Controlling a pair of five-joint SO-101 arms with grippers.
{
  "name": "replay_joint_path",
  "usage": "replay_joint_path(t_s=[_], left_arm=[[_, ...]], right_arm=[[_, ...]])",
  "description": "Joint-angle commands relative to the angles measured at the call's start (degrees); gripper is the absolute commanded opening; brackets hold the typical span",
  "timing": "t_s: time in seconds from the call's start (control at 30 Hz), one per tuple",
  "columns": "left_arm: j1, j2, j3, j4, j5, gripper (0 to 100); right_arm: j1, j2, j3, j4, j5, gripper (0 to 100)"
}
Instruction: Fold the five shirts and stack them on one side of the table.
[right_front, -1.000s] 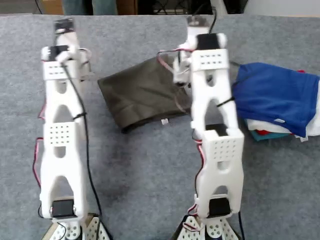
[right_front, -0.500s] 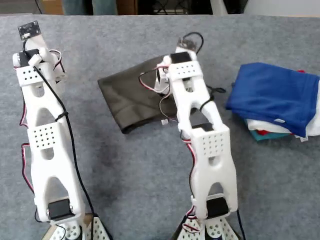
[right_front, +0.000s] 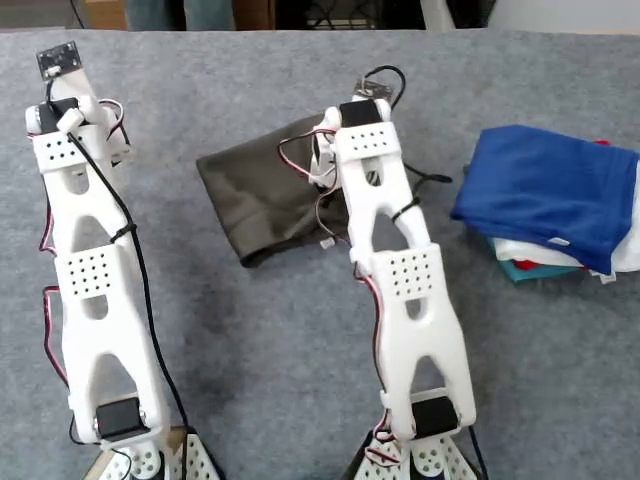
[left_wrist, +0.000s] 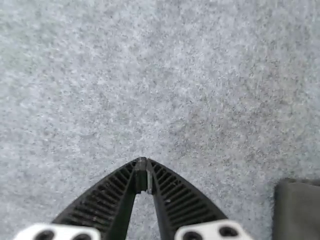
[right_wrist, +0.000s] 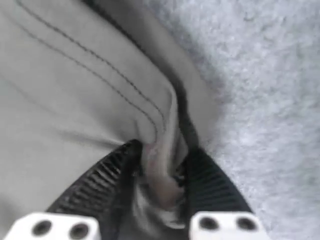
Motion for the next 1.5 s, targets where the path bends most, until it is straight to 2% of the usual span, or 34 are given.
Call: replay_joint_path(t_s=[0.0,0.3,0.53,1.07,1.47], left_arm=[[0.0,-0.7,-2.8,-0.7,-0.4,3],[0.0,-0.6,-2.8,-1.0,-0.4,3],[0.0,-0.6,-2.8,-1.0,-0.4,3],[0.0,-0.5,-2.6,-1.3,0.0,3],[0.0,-0.5,-2.6,-0.9,0.0,3]], right_arm=[[-0.1,3.3,-4.2,2.0,1.7,3.5],[3.0,2.7,-13.5,2.1,6.1,1.5],[5.5,-6.4,-14.6,2.1,17.8,1.5],[25.8,-20.8,-14.7,2.1,38.9,1.5],[45.0,-24.8,-14.9,2.0,49.3,1.5]])
